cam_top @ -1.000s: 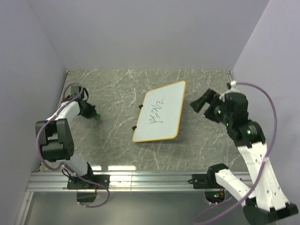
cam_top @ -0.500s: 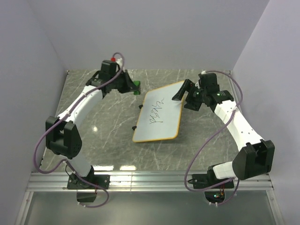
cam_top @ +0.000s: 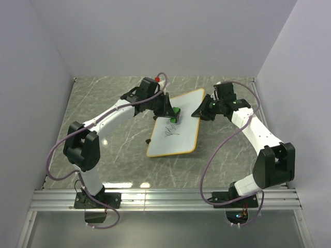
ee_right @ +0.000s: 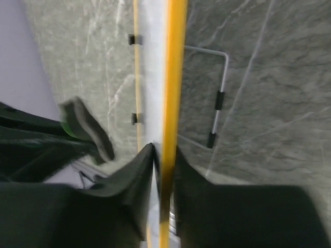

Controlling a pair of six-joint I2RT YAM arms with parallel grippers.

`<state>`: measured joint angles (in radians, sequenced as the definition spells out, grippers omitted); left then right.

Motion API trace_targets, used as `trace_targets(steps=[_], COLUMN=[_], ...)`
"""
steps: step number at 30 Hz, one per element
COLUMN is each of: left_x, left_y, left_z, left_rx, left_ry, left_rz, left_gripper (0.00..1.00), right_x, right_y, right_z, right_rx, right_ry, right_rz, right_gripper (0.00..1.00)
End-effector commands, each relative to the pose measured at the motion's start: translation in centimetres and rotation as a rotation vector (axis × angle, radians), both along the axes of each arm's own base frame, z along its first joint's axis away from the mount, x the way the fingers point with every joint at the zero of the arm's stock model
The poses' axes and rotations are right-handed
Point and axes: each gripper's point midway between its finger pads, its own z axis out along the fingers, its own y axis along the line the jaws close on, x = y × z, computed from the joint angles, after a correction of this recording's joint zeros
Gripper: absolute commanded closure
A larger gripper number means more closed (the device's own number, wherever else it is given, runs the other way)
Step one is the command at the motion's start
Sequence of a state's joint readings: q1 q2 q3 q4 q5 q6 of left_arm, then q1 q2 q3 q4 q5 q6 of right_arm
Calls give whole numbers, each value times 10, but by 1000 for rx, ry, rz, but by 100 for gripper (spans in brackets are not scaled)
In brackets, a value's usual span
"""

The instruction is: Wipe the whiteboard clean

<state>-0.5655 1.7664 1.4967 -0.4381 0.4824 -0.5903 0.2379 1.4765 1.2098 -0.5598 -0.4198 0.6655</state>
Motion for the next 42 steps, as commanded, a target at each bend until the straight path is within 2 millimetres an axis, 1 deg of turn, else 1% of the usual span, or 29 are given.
trace_targets(steps=[1,2,3,4,5,6,7,8,9,10,11,12,16,19,20,23,26,28,30,33,34,35,36,37,38,39,40,41,42], left_x=[-2,1,5,8,13,18,22,28,32,36,41,45,54,60,55,44,31,23,12,-5,-12,-15,-19,-25,-26,-25,-33,-30,-29], left_y=[-27,-31,-34,-36,-39,-40,-41,-44,-44,-44,-46,-45,-29,-1,5,16,17,8,-3,-33,-51,-60,-67,-78,-82,-84,-84,-88,-87], left_z=[13,15,6,2,4,-8,-13,-10,-27,-33,-32,-44,-73,-105,-119,-142,-152,-143,-125,-86,-66,-54,-52,-34,-32,-40,-41,-33,-39], left_rx=[-60,-66,-57,-53,-55,-35,-24,-21,11,25,24,34,20,63,87,123,120,102,75,11,-22,-37,-31,-30,-15,13,36,36,55], left_ry=[-35,-39,-21,-15,-22,-2,1,-7,21,31,29,52,109,165,189,227,269,263,251,216,187,174,179,168,177,195,230,215,225], left_rz=[-59,-58,-52,-47,-39,-32,-25,-23,-14,-8,-5,-1,33,82,88,88,59,13,-51,-152,-201,-226,-249,-278,-284,-285,-293,-295,-290], left_gripper=[100,100,100,100,100,100,100,100,100,100,100,100,100,100,100,100,100,100,100,100,100,100,100,100,100,100,100,100,100], right_x=[-2,-2,-4,-5,-5,-6,-7,-8,-9,-10,-11,-12,-17,-20,-21,-21,-20,-18,-16,-14,-14,-13,-13,-13,-13,-13,-13,-13,-14], right_y=[7,7,7,8,8,8,8,8,8,9,9,9,8,6,6,4,4,5,6,8,9,9,10,11,11,11,11,11,11], right_z=[4,2,-1,-2,-2,-3,-4,-4,-5,-4,-4,-4,-5,-6,-6,-8,-10,-11,-12,-14,-14,-14,-16,-15,-15,-15,-15,-15,-15], right_rx=[23,23,22,21,25,26,28,29,32,31,31,33,24,12,7,-3,-8,-9,-6,4,6,8,10,15,15,14,13,13,11], right_ry=[-31,-30,-23,-22,-23,-18,-16,-17,-15,-19,-19,-17,-18,-12,-8,-4,3,7,14,20,19,21,25,23,23,23,22,24,22], right_rz=[50,52,54,55,55,57,59,62,66,71,75,77,96,101,103,106,111,112,115,121,125,125,125,128,128,129,131,133,134], right_gripper=[82,85,88,95,98,99,100,100,100,100,100,100,100,100,100,100,100,100,100,100,100,100,100,100,100,100,100,100,100])
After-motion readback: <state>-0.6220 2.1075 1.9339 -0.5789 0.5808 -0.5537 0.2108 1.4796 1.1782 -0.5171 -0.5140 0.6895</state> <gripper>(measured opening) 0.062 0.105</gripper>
